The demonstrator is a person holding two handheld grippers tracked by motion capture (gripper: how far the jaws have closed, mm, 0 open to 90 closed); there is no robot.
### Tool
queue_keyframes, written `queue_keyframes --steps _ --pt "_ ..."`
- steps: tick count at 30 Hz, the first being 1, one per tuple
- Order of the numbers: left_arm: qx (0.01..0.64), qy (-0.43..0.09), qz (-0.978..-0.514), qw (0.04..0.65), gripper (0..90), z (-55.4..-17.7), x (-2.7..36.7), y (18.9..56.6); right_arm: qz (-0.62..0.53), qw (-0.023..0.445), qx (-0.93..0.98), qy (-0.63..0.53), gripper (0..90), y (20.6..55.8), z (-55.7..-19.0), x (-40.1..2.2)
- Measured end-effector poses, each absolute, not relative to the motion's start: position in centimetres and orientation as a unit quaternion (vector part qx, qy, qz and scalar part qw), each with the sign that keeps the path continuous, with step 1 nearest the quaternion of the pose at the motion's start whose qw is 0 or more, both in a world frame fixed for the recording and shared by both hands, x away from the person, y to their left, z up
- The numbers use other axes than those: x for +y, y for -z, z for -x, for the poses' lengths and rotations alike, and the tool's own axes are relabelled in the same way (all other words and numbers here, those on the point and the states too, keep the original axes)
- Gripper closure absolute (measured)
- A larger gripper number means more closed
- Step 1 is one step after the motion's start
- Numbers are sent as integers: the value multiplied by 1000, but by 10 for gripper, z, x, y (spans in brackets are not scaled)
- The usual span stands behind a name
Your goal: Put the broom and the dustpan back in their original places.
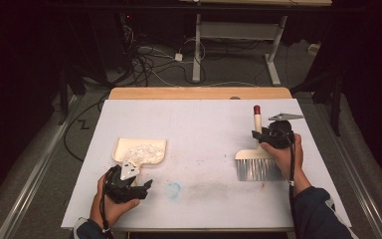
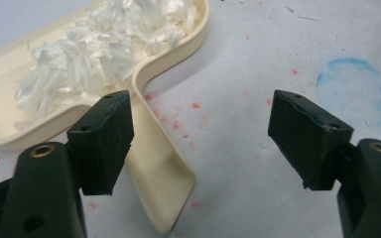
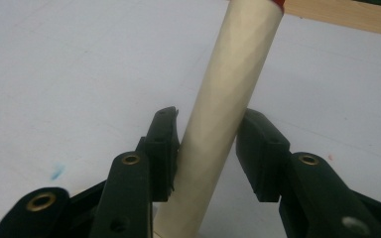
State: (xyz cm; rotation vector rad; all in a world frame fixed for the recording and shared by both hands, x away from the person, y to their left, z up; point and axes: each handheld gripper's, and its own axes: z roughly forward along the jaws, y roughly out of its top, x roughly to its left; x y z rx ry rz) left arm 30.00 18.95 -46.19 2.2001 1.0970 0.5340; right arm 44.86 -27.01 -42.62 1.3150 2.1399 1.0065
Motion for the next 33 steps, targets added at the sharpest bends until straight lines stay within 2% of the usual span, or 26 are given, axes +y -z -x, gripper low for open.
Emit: queue_keyframes --steps 7,15,20,33 --pt "385 -217 -841 312 231 -298 178 465 -472 253 759 -371 565 420 -446 -266" --pt "383 -218 -840 318 221 -296 176 465 -445 292 750 -393 477 410 -437 -261" --pt "383 -225 -838 317 191 -295 177 464 -424 299 746 -417 412 403 -431 -257" --pt "368 -235 -841 319 191 -293 176 464 -400 305 744 -440 281 395 -421 -246"
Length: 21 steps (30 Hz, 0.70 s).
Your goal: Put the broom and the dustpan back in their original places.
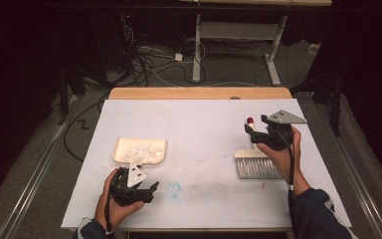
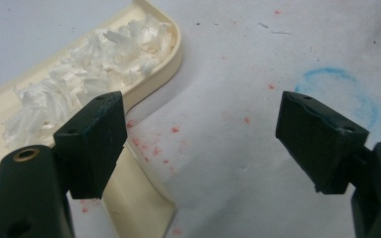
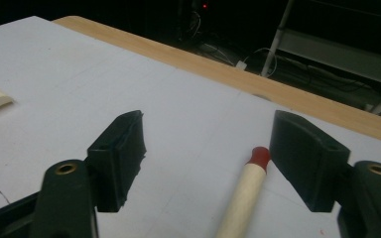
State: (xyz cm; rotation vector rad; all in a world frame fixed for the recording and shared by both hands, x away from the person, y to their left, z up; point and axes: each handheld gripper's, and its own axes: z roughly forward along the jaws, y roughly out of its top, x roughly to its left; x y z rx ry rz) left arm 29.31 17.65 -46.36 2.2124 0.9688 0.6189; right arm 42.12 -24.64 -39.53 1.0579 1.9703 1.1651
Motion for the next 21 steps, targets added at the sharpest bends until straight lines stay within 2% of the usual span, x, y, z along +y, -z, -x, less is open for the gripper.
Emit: queue_keyframes --steps 7,21 --pt "367 -237 -842 318 191 -293 177 464 -396 310 743 -443 161 392 -415 -244" --pt "358 -242 -842 322 191 -291 175 462 -359 319 744 -465 165 379 -391 -240"
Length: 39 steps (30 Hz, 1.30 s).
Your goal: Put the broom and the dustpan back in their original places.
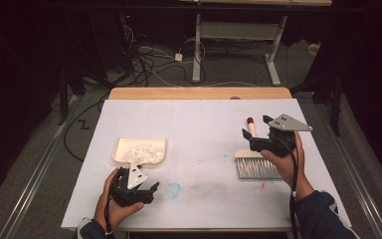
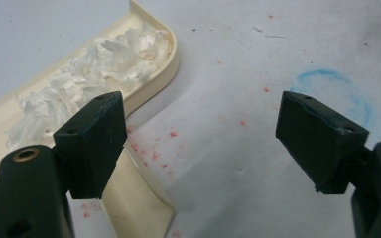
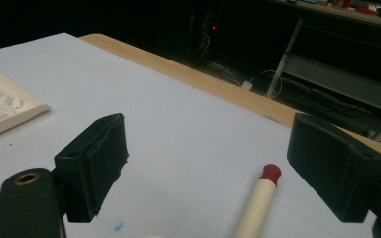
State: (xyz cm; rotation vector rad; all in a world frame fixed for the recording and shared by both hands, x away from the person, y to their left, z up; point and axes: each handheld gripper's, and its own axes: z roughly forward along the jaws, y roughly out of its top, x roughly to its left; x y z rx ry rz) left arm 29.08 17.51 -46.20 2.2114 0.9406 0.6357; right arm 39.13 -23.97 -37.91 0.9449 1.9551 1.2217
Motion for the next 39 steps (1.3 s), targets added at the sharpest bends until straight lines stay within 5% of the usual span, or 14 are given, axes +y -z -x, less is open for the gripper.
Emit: queue_keyframes --steps 39 --pt "335 -268 -844 321 191 -285 174 458 -297 350 757 -464 171 380 -321 -244"
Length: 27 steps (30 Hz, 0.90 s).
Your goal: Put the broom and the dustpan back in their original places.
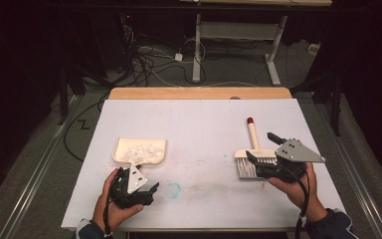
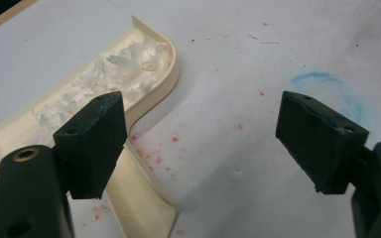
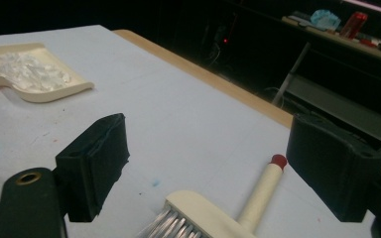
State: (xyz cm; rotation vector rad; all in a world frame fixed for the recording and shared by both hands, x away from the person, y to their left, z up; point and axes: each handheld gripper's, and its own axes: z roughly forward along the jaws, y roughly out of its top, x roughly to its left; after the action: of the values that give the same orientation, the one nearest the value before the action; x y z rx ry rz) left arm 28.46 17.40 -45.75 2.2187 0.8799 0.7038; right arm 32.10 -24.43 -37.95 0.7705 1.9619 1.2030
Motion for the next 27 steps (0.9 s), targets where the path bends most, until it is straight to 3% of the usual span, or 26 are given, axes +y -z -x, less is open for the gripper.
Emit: queue_keyframes --steps 27 --pt "330 -277 -840 331 185 -284 175 457 -303 362 771 -428 172 422 -297 -284"
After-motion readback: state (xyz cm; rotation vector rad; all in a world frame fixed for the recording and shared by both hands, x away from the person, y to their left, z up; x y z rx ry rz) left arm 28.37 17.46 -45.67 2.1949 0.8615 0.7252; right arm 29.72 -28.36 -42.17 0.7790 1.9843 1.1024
